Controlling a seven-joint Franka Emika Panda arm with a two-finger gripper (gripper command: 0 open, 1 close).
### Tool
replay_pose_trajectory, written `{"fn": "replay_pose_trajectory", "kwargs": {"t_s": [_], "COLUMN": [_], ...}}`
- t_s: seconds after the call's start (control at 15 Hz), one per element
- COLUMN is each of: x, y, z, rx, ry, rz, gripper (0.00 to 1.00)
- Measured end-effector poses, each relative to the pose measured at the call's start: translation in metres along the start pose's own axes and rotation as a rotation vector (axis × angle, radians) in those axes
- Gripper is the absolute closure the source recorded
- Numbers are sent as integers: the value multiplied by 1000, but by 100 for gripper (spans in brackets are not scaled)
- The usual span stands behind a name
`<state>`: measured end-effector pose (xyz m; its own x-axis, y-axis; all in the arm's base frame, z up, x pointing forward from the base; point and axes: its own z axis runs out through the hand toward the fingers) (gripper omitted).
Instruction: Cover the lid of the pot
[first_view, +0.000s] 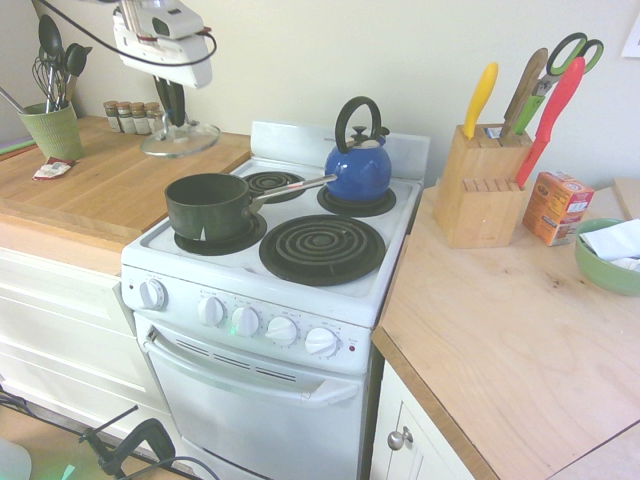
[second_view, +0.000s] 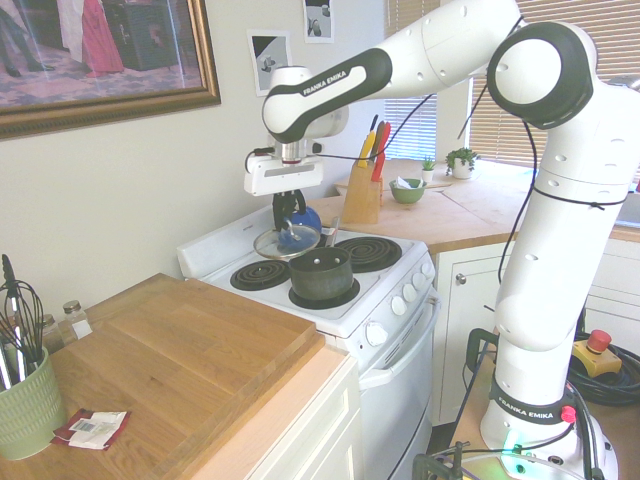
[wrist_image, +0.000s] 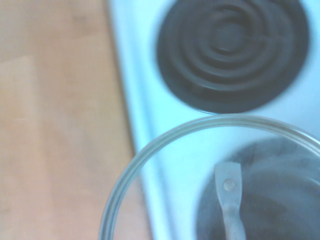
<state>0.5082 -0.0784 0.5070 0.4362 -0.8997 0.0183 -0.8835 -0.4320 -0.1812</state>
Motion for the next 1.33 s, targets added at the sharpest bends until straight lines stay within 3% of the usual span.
{"fn": "replay_pose_trajectory", "kwargs": {"t_s": [0.47, 1.33], "x": [32, 30], "y": [48, 53], "z": [25, 43], "rx": [20, 6], "ry": [13, 10], "rz": [120, 115], "gripper": [100, 100]}}
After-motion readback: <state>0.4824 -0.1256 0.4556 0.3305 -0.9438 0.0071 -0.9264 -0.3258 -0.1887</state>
